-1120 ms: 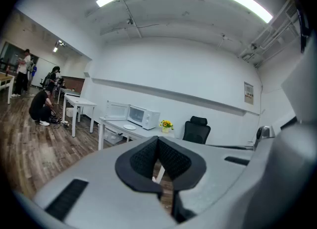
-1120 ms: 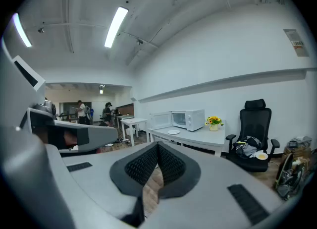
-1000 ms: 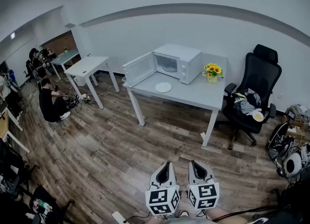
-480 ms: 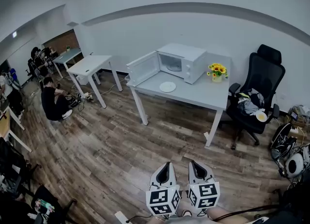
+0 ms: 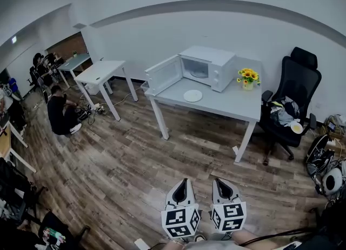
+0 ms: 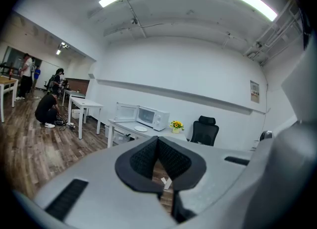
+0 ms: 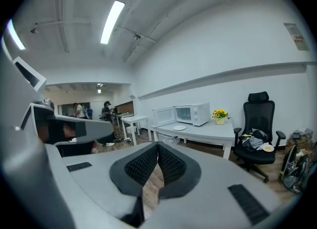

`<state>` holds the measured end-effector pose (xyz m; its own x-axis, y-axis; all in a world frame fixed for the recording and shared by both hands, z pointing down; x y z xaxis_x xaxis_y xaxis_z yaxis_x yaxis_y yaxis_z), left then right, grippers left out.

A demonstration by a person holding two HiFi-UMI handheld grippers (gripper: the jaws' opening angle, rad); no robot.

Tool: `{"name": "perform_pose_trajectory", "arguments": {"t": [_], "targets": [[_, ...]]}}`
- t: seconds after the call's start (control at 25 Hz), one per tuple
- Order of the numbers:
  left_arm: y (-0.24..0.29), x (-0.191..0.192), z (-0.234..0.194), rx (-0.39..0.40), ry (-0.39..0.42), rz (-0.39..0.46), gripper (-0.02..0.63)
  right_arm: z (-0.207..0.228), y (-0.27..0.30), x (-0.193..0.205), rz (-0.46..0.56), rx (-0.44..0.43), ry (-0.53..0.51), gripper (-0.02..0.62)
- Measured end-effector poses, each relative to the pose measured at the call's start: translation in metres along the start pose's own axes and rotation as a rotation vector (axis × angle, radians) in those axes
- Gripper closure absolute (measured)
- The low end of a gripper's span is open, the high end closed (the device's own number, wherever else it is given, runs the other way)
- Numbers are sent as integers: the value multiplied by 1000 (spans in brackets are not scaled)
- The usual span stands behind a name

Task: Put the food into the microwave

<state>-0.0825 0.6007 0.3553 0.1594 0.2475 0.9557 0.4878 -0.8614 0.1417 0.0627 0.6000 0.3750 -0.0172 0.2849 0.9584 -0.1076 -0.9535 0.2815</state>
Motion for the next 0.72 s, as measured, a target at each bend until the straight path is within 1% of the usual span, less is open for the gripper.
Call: {"name": "perform_pose_trajectory", "arguments": {"t": [0.36,0.56,0.72], "targets": [[10,1,-29,7,-16,-20,604,-12,21,6,-38,29,1,578],[27,1,-37,15,-9,-34,604,-9,38,5,-41,38,3,578],[46,0,-46,13,3,-37,604,-3,63,7,-52,44,1,578]]}}
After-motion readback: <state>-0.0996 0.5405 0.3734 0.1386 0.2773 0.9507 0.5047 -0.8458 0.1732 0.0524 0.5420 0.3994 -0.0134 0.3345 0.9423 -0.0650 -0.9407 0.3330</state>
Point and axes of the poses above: the fingertips, and each gripper's own axes: y forward along the fingers, z to its right, x out of its underside, the point moved 7 cm from there along -y, backward along the fingers, and after that the axes turned 13 degrees about x, right-handed, at the moved point
